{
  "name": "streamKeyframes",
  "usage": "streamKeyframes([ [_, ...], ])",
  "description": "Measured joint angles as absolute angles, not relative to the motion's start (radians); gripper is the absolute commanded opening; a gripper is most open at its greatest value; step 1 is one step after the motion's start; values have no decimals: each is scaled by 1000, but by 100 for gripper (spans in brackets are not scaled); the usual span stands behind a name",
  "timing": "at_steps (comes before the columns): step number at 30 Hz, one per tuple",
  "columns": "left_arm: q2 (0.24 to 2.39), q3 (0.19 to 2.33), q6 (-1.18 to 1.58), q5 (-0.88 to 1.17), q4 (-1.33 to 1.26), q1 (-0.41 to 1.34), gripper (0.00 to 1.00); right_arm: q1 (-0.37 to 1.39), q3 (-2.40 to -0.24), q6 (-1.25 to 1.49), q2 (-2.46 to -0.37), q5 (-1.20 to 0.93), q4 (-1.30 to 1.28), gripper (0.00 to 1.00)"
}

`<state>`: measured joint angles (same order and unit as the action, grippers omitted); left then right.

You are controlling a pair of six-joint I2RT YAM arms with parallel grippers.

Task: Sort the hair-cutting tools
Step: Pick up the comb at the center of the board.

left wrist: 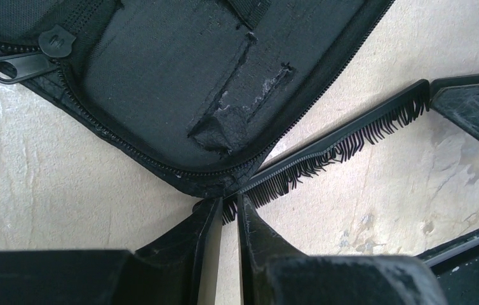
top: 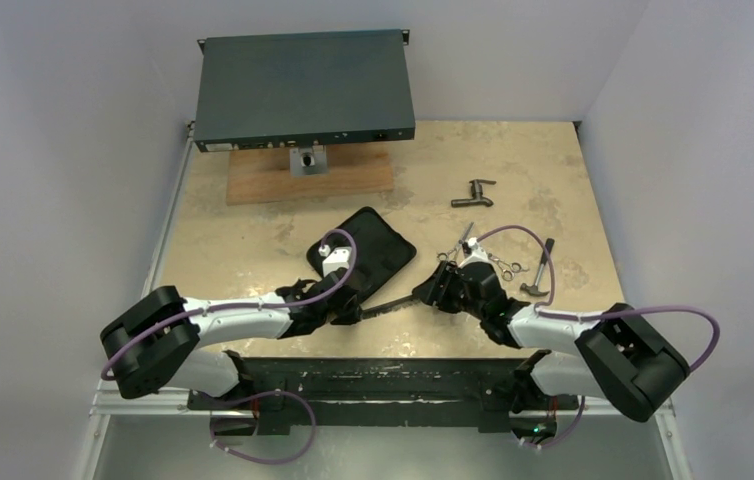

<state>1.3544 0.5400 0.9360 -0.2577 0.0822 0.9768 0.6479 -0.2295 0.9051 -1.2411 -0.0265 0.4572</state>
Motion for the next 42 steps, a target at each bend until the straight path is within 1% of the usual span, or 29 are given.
streamKeyframes([
  [9,1355,530,951,-258,60,977,14,648,-229,925,-1303,-67,530,41],
  [16,1357,529,951,-258,57,977,14,648,-229,929,-1329,-75,559,32],
  [22,1357,529,951,-258,57,977,14,648,-218,932,-1336,-82,569,16],
  [23,1356,529,952,-258,56,977,14,648,-216,933,-1336,-83,570,12],
  [24,1356,528,951,-258,53,977,13,648,-212,934,-1337,-86,572,3],
  [25,1356,527,951,-258,51,977,14,648,-208,936,-1337,-91,575,0],
  [37,1312,495,951,-258,52,977,13,650,-190,948,-1256,-97,575,0],
  [42,1226,460,955,-263,91,977,13,650,-170,940,-1134,-94,514,0],
])
